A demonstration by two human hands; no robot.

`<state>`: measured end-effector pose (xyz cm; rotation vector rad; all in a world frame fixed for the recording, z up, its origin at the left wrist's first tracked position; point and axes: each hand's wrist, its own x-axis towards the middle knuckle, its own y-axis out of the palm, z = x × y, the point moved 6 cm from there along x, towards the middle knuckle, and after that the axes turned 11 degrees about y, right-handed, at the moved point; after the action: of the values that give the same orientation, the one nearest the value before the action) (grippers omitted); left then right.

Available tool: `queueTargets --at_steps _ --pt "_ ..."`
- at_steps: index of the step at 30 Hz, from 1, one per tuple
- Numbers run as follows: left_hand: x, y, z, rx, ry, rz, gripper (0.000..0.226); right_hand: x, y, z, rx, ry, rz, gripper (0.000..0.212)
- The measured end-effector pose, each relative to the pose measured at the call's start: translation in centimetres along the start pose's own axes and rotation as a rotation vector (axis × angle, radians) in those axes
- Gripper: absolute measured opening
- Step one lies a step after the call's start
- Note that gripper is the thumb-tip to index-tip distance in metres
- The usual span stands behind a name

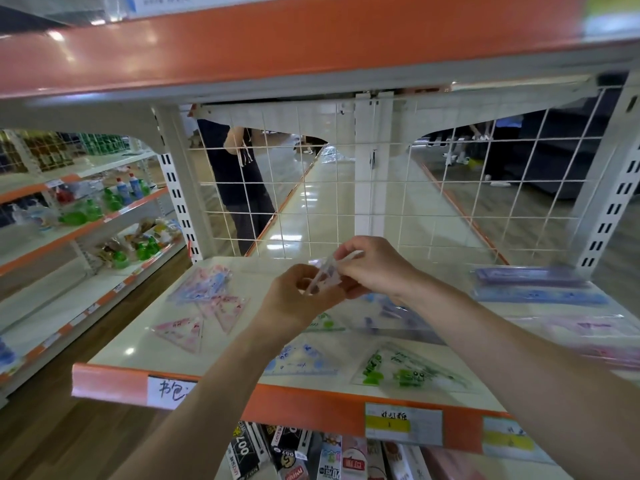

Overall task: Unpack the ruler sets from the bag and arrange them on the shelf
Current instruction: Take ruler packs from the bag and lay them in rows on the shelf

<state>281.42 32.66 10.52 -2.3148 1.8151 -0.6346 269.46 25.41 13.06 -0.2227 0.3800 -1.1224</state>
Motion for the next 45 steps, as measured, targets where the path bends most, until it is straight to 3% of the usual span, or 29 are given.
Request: queueTargets --at_steps 3,5,7,10,12,15,18,20,23,29,34,39,42,45 --pt "0.3 -0.5 0.1 0.071 0.036 -0.037 0.019 0.3 0.5 0.0 0.068 0.001 0.053 0.006" --pt "0.5 -1.1 0.4 0.024 0.024 -0.096 0.009 0.5 0.3 0.1 0.111 -0.009 0.065 0.008" --pt "0.8 -1.9 1.3 -0.073 -0.054 -0.151 0.012 0.9 -0.4 0.2 0.087 -0.038 0.016 0.013" --pt "0.8 -2.1 2.4 -0.334 -0.179 -0.140 0.012 1.5 -1.6 0.1 -0.178 -0.162 -0.157 0.021" --pt "0.8 -2.1 2.9 -0.447 -0.229 -0.103 0.013 1.7 -1.3 -0.1 -0.309 -0.203 -0.141 0.025" --pt "1.0 -2.0 3.4 -0.535 -0.280 -0.087 0.013 1.6 0.2 -0.6 -0.433 -0.209 -0.034 0.049" --pt "1.3 -2.0 4.0 -0.581 -0.320 -0.098 0.011 1.2 1.2 0.2 -0.745 -0.343 -0.159 0.073" --pt "1.5 -2.2 4.3 -0.594 -0.339 -0.100 0.011 1.2 2.0 0.7 -0.874 -0.440 -0.201 0.073" --pt "1.8 -2.7 4.7 -0.542 -0.357 -0.088 0.013 1.9 2.4 1.0 -0.896 -0.437 -0.184 0.065" --pt "2.3 -3.6 5.4 -0.477 -0.356 -0.067 0.017 3.2 3.1 1.6 -0.890 -0.319 -0.043 0.084" --pt "2.7 -4.0 5.7 -0.501 -0.385 -0.062 0.015 3.9 4.0 2.4 -0.992 -0.427 -0.085 0.065" --pt "2.4 -5.2 6.7 -0.436 -0.454 -0.240 0.015 6.0 3.3 1.1 -1.022 -0.218 0.012 0.069" --pt "1.9 -5.7 7.3 -0.439 -0.479 -0.270 0.012 7.1 3.6 -0.1 -1.090 -0.142 0.086 0.046" --pt "1.7 -5.9 7.5 -0.437 -0.480 -0.276 0.012 7.9 4.8 -1.0 -1.139 -0.098 0.144 0.049"
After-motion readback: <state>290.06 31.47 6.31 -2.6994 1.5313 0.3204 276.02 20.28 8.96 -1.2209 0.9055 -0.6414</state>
